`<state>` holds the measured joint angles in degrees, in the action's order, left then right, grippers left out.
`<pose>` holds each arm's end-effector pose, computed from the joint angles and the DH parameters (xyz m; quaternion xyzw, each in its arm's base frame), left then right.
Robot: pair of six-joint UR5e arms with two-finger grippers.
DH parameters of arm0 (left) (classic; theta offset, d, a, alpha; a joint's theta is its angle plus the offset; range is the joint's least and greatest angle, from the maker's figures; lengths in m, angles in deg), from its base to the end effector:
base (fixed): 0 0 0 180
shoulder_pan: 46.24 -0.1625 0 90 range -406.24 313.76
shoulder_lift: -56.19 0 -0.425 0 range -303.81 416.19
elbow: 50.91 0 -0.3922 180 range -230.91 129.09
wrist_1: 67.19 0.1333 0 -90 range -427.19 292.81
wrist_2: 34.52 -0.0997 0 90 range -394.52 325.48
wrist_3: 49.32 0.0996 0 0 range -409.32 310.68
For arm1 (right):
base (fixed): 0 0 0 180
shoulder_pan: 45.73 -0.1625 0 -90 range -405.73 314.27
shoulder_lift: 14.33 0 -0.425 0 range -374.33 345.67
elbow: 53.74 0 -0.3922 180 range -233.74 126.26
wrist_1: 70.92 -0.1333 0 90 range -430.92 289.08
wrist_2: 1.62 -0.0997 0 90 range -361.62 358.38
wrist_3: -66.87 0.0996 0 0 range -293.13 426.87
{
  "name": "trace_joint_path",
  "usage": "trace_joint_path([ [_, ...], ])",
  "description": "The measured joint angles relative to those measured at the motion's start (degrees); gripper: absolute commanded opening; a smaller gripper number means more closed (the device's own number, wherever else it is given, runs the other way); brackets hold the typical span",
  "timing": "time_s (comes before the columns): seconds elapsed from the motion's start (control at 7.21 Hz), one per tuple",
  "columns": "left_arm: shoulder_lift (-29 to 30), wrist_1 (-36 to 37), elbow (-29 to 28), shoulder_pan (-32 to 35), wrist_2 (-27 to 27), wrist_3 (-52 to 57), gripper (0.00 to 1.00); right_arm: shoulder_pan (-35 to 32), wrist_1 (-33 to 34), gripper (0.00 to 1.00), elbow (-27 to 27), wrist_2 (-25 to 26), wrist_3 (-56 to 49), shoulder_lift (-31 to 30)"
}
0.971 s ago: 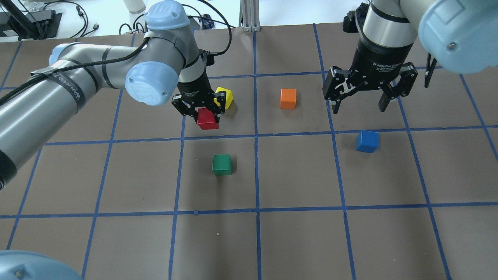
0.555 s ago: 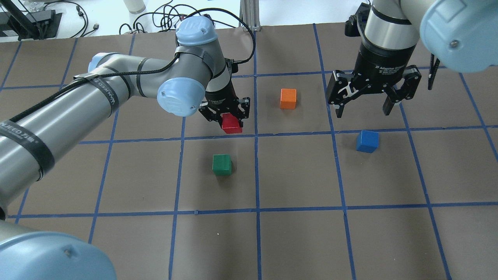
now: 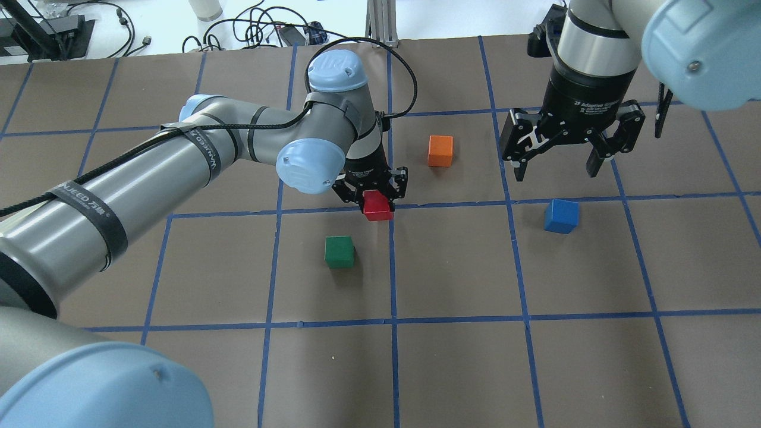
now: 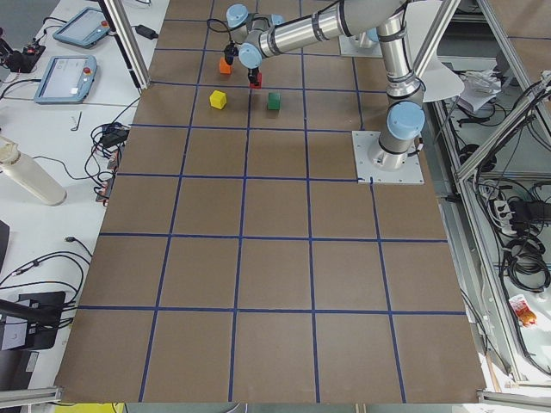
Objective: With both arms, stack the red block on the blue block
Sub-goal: 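Lower the red cube, open the left gripper and raise it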
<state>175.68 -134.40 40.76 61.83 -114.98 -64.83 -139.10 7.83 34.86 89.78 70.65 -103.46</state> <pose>-0.3376 -0.5517 0.2178 -0.0161 -0.9938 -0.0936 0.0584 0.1587 -0.4696 0.4747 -0.0024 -0.9956 -0.0925 0.0180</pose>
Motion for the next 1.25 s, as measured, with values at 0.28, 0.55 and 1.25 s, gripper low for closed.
trace_joint_path([
  [0.28,1.2,0.6,0.0,1.0,0.0,-1.3,0.97,0.0,0.2,1.00,-0.1,0.0,0.1,0.0],
  [0.55,1.4,0.9,-0.1,1.3,-0.4,-1.6,1.00,0.0,0.4,1.00,-0.3,0.0,0.1,0.0],
  [1.25,-1.8,-9.0,-7.9,-3.1,-4.2,-0.2,1.00,0.0,0.6,1.00,-0.8,-0.4,0.4,-0.1],
])
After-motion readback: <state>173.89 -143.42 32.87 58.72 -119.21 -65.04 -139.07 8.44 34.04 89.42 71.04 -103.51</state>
